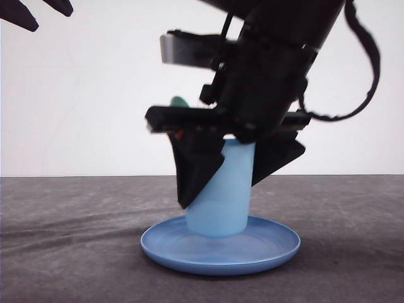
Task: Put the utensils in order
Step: 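Lower the cup onto the center of the blue plate and open the right gripper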
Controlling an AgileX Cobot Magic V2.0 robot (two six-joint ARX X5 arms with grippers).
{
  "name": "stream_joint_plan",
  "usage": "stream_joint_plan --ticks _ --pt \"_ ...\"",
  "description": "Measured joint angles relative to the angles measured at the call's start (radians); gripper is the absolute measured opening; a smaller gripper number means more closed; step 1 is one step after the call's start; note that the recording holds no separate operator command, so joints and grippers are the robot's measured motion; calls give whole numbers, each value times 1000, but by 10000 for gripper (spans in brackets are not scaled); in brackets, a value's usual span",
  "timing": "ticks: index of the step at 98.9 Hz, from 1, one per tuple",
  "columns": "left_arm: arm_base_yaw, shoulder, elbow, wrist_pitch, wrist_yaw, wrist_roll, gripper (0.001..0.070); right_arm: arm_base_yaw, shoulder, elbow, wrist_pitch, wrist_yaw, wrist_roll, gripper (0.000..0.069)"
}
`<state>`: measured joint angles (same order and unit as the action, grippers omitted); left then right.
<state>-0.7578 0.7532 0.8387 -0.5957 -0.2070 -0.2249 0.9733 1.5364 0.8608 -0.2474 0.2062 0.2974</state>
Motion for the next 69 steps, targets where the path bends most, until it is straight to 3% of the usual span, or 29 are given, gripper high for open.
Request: stream_joint_plan --ticks 69 --pt "0 0 0 -3 0 0 304 0 39 0 21 3 23 401"
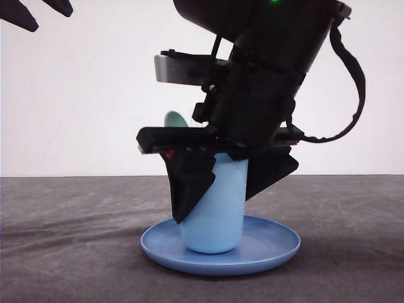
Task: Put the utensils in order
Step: 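Lower the cup onto the center of the blue plate and open the right gripper, then raise the right gripper away from the cup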
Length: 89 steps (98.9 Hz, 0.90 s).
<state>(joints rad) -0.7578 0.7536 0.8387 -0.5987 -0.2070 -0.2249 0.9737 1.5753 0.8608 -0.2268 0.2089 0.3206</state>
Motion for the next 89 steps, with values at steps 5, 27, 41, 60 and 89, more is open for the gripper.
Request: stream_joint_plan --ticks 5,27,41,60,89 --pt "0 0 0 -2 0 0 304 0 0 0 0 0 1 401" --pt "0 0 0 -11 0 0 304 0 3 0 1 1 2 405" --pt "0 0 0 -22 0 0 304 0 7 0 -9 1 2 550" --pt "0 0 0 -23 0 0 304 0 6 0 -26 0 2 605" --pt "0 0 0 -23 0 0 304 1 -121 14 -186 0 2 608"
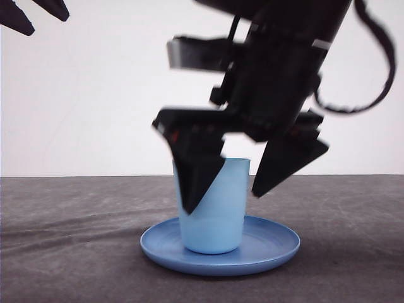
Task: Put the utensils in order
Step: 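Raise the right gripper away from the cup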
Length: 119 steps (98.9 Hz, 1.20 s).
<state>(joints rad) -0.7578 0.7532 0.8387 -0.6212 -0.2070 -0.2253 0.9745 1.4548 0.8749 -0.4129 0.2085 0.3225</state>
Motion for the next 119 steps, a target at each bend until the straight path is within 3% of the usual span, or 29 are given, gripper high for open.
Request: stream_joint_plan --ticks 31,61,89,95,100,110,119 --pt "0 0 0 1 0 0 304 21 -288 2 -96 -4 0 608" --pt "0 0 0 4 0 0 304 20 -589 26 -93 214 -3 608" --pt "0 0 0 14 0 0 304 20 -661 26 -95 292 -12 600" --pt "0 0 0 18 0 0 303 20 -660 26 -96 292 -12 534" --pt "0 0 0 19 0 0 280 20 -659 26 -96 291 -12 397" --pt "0 0 0 26 0 -3 98 20 -659 26 -97 294 -14 119" --pt "0 0 0 38 0 -3 38 20 -659 26 -97 318 -19 31"
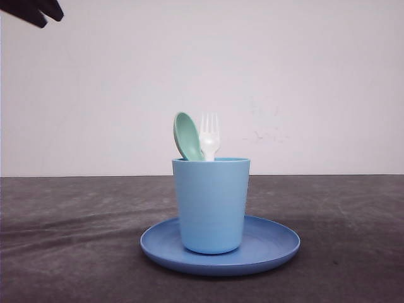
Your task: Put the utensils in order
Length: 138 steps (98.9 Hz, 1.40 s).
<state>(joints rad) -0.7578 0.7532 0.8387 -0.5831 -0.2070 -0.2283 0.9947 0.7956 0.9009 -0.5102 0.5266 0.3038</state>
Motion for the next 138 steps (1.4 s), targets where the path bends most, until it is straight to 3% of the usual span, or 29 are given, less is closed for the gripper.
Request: stream_joint_plan --ticks 18,101,119,138 --pt "0 0 0 18 0 0 25 0 0 0 0 26 0 4" --pt "5 -3 0 18 -5 11 25 0 0 0 0 25 0 4" --pt "100 -37 0 58 -24 60 25 0 0 0 0 24 0 4" --pt "275 -74 -35 107 -24 97 25 0 0 0 0 25 0 4"
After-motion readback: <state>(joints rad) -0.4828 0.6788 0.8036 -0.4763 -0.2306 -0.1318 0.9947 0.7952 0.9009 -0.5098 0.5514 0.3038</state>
